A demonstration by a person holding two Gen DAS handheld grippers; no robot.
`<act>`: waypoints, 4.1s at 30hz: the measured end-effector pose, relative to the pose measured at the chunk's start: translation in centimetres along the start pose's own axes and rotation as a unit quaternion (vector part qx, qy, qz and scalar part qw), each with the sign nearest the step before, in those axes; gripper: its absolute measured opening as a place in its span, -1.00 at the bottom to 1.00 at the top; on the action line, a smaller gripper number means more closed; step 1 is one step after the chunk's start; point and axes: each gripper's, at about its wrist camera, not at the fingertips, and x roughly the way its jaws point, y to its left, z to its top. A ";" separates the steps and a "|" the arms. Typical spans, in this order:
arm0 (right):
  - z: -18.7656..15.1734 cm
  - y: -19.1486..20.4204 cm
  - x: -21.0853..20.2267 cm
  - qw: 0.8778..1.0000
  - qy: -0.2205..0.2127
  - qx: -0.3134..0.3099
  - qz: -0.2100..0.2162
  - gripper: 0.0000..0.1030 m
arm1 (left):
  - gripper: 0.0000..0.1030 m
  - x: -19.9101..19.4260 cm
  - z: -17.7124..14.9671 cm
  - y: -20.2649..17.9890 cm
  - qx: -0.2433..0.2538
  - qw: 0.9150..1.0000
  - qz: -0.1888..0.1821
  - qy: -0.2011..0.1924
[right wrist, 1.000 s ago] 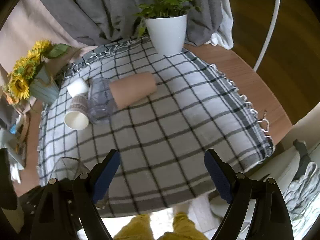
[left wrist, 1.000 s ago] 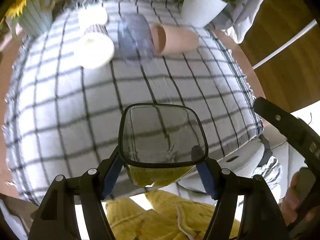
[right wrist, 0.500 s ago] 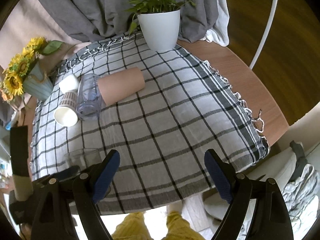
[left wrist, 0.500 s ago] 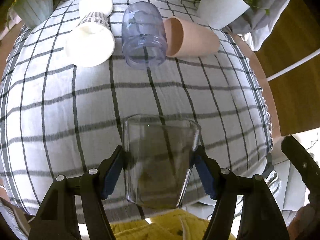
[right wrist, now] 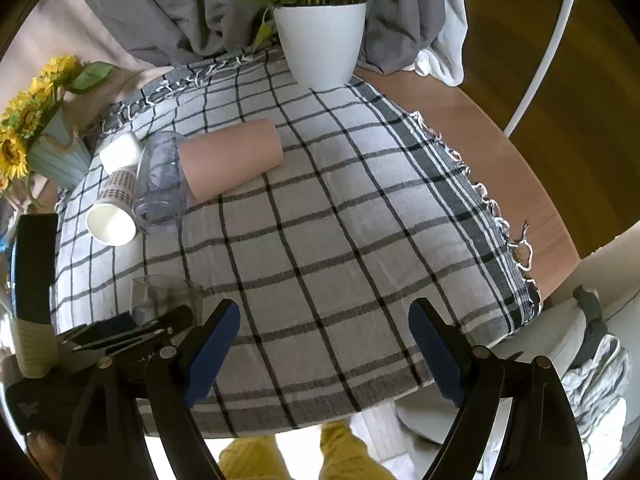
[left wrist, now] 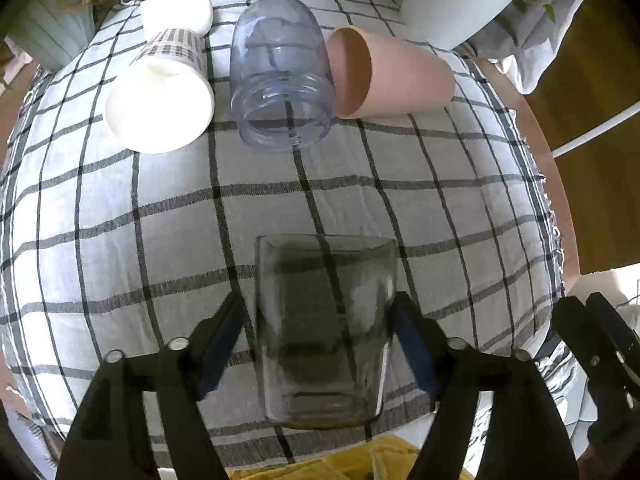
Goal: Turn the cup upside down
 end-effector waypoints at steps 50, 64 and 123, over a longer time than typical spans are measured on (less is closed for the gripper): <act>-5.5 12.1 5.8 0.995 0.048 -0.051 0.069 0.33 | 0.98 -5.5 -7.3 11.7 -0.026 0.986 0.148 -0.074; -5.1 11.3 1.6 0.996 0.030 -0.065 0.060 0.31 | 0.98 -7.3 -7.0 10.9 -0.031 0.987 0.119 -0.101; -4.9 6.9 -16.5 0.973 -0.193 -0.080 0.101 0.69 | 0.99 -23.0 -11.6 3.7 -0.027 0.939 0.166 -0.301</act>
